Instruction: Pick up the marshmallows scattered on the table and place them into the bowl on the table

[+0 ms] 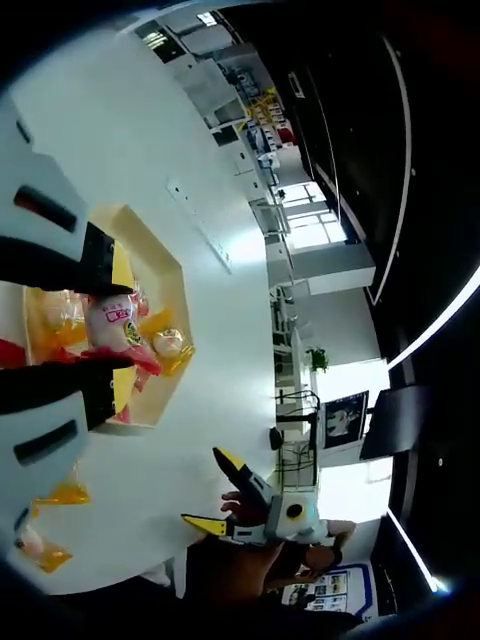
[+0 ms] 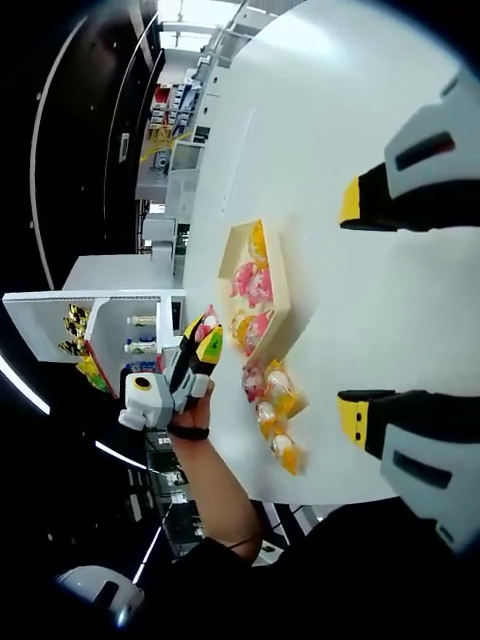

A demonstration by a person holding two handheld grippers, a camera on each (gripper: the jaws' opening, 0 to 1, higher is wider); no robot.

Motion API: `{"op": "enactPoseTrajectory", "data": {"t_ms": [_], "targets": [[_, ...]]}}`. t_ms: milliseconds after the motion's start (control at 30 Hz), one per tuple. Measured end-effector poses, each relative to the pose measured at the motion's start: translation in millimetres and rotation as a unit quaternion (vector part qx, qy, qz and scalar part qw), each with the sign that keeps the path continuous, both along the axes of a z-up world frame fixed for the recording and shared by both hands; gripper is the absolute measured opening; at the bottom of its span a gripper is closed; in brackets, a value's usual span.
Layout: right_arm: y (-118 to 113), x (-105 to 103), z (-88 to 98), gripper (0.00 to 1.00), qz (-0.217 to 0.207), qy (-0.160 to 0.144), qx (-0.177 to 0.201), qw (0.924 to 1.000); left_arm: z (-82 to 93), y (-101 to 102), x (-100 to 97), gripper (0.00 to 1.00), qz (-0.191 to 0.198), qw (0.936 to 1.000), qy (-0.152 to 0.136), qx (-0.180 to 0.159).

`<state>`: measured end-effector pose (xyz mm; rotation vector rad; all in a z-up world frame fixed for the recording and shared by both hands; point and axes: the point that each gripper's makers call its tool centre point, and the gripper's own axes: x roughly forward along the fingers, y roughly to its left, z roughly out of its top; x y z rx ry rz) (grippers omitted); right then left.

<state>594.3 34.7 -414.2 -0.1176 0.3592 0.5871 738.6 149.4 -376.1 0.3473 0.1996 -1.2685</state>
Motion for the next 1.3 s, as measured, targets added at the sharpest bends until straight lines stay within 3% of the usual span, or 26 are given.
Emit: {"op": "enactPoseTrajectory", "data": {"t_ms": [333, 467, 967, 1000, 1033, 1133, 1167, 1300], "targets": [[-1, 0, -3.5, 0.62, 0.001, 0.004, -0.003, 1.0000, 1.6, -4, 4.7, 0.26, 0.007, 1.0000, -0.002, 0.001], [-4, 1, -9.8, 0.56, -0.002, 0.016, -0.012, 0.9998, 1.7, -8, 2.5, 0.26, 0.003, 1.0000, -0.004, 0.001], [-6, 1, -8.8, 0.56, 0.001, 0.016, -0.009, 0.9998, -7.8, -14, 4.9, 0.27, 0.010, 0.9997, -0.007, 0.021], [-6, 1, -8.9, 0.56, 0.001, 0.016, -0.009, 0.9998, -7.8, -15, 5.5, 0.30, 0.012, 0.9997, -0.008, 0.022], [-6, 1, -9.1, 0.56, 0.001, 0.016, -0.009, 0.9998, -5.8, -15, 7.5, 0.39, 0.021, 0.9996, -0.009, 0.015], [-8, 0, -10.5, 0.56, 0.000, 0.018, -0.010, 0.9998, -3.2, -16, 6.3, 0.74, 0.024, 0.9997, -0.002, 0.004], [-8, 0, -10.6, 0.56, 0.000, 0.018, -0.010, 0.9998, -3.0, -17, 5.8, 0.78, 0.024, 0.9997, -0.003, 0.004], [-10, 0, -11.6, 0.56, -0.002, 0.020, -0.009, 0.9998, -4.1, -12, 6.2, 0.74, 0.028, 0.9995, -0.008, 0.012]]}}
